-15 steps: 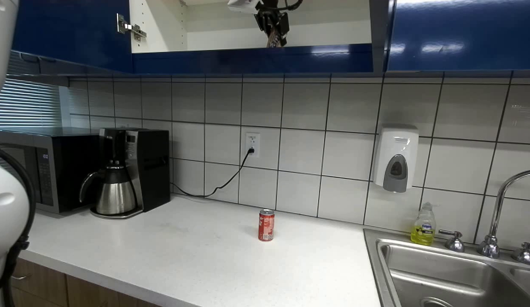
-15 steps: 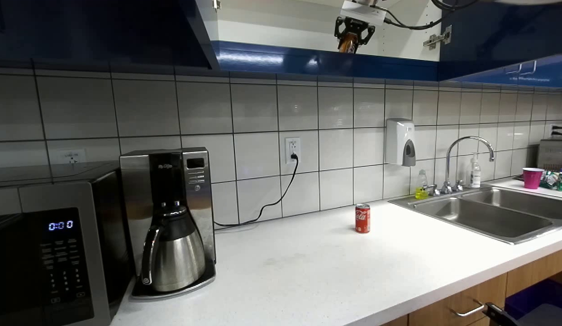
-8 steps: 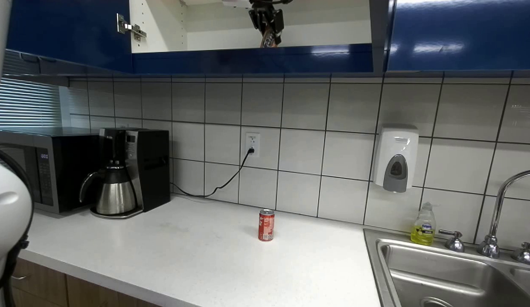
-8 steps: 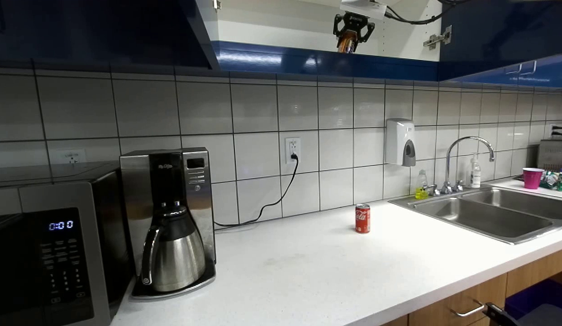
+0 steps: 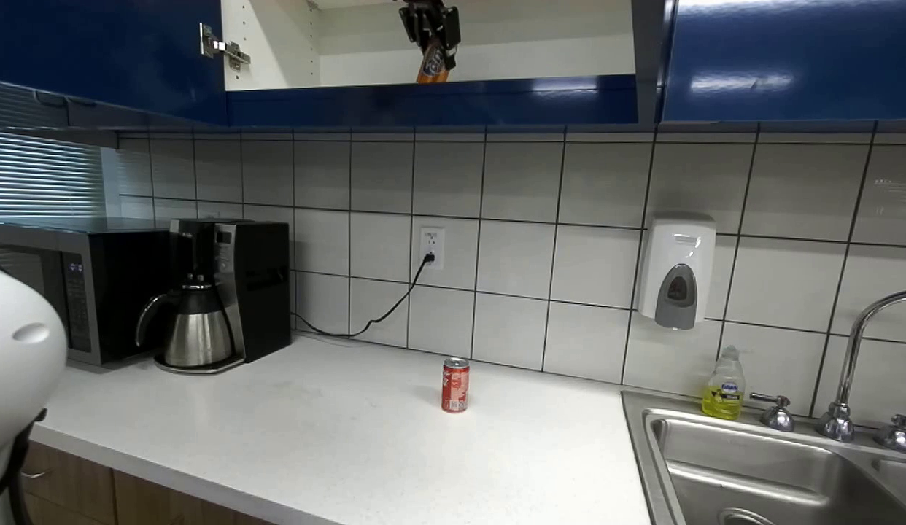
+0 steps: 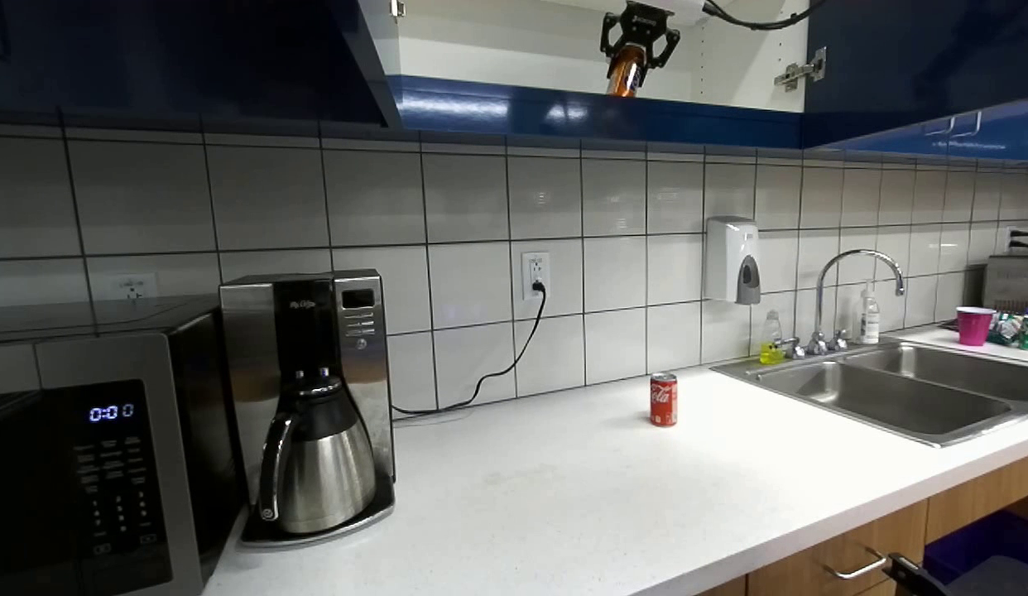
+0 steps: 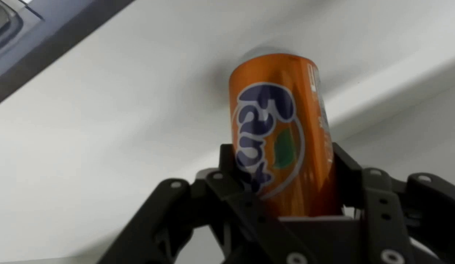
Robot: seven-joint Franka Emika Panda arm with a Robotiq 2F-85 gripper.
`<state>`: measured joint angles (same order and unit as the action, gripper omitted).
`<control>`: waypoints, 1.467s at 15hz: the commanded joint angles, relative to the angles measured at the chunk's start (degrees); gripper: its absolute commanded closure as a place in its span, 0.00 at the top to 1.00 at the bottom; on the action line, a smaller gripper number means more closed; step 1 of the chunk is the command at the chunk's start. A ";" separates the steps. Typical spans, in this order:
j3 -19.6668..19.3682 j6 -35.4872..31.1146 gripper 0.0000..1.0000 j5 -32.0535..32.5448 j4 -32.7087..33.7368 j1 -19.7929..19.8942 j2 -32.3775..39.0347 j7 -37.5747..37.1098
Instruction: Remove the can from the top cabinet
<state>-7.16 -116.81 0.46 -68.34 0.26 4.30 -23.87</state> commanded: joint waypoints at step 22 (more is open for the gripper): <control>4.96 6.23 0.38 -0.37 -27.50 -0.86 -26.00 4.83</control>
<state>-3.64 -111.22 1.67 -92.18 -2.55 -18.76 -21.60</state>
